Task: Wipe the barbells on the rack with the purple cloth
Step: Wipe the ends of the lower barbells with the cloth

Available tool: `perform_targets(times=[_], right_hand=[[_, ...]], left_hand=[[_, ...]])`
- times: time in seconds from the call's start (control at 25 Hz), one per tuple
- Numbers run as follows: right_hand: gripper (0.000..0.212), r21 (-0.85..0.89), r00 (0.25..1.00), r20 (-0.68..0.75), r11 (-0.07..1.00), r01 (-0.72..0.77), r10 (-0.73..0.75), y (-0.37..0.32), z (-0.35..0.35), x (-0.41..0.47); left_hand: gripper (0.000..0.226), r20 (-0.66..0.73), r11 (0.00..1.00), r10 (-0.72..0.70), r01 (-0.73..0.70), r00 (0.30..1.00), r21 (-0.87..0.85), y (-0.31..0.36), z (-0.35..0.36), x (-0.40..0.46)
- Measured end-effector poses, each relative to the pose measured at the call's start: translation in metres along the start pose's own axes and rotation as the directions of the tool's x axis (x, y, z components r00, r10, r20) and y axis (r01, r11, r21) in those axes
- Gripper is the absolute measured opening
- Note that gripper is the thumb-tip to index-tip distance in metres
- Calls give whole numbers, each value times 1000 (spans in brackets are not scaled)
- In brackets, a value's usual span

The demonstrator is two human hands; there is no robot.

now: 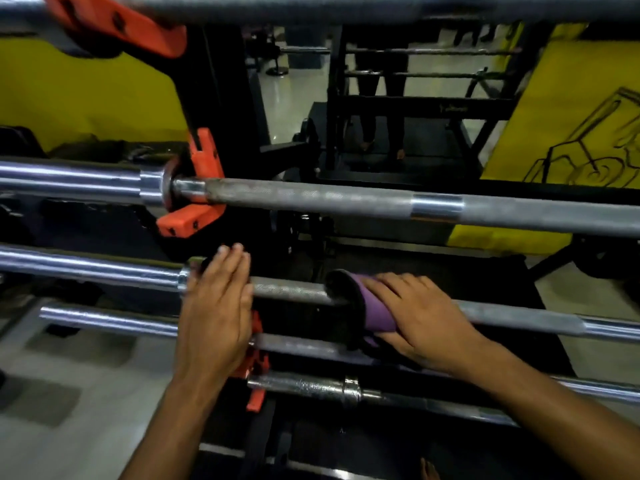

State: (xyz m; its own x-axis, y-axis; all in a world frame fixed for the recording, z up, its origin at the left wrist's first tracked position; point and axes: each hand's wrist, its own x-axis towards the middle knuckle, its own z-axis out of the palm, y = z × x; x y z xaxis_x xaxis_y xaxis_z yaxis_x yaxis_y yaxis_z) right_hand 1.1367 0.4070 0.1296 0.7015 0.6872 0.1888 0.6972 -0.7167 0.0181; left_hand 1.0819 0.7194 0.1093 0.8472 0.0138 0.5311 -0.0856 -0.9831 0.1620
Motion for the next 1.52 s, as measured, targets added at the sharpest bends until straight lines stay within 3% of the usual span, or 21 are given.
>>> perform_targets(times=[0.08, 0.16, 0.44, 0.6, 0.76, 1.08, 1.28, 1.4, 1.52], right_hand=[[79, -145, 998, -7, 988, 56, -57, 0, 11, 5], [83, -215, 999, 11, 976, 38, -37, -17, 16, 27], [63, -156, 996, -13, 984, 89, -92, -127, 36, 130], [91, -147, 992, -79, 985, 91, -103, -83, 30, 88], [87, -237, 998, -19, 970, 60, -66, -22, 21, 31], [84, -149, 999, -9, 988, 46, -47, -129, 37, 133], [87, -155, 985, -154, 987, 52, -76, -70, 32, 68], [81, -205, 991, -127, 979, 7, -34, -46, 30, 36], [80, -242, 994, -96, 968, -66, 44, -65, 31, 54]], left_hand=[[50, -26, 992, -121, 122, 992, 35, -26, -4, -4], [49, -6, 973, -213, 211, 977, -93, -33, 7, -11], [44, -26, 970, -205, 200, 978, -137, -37, 15, -9], [49, -17, 963, -225, 220, 974, -155, -35, 15, -11], [51, -7, 952, -251, 246, 968, -181, -34, 15, -9], [49, -10, 951, -232, 224, 973, -214, -37, 18, -11], [49, -9, 944, -236, 227, 972, -241, -35, 14, -11], [48, -13, 936, -244, 232, 970, -263, -35, 15, -10], [47, -40, 930, -237, 214, 971, -298, -38, 21, -11]])
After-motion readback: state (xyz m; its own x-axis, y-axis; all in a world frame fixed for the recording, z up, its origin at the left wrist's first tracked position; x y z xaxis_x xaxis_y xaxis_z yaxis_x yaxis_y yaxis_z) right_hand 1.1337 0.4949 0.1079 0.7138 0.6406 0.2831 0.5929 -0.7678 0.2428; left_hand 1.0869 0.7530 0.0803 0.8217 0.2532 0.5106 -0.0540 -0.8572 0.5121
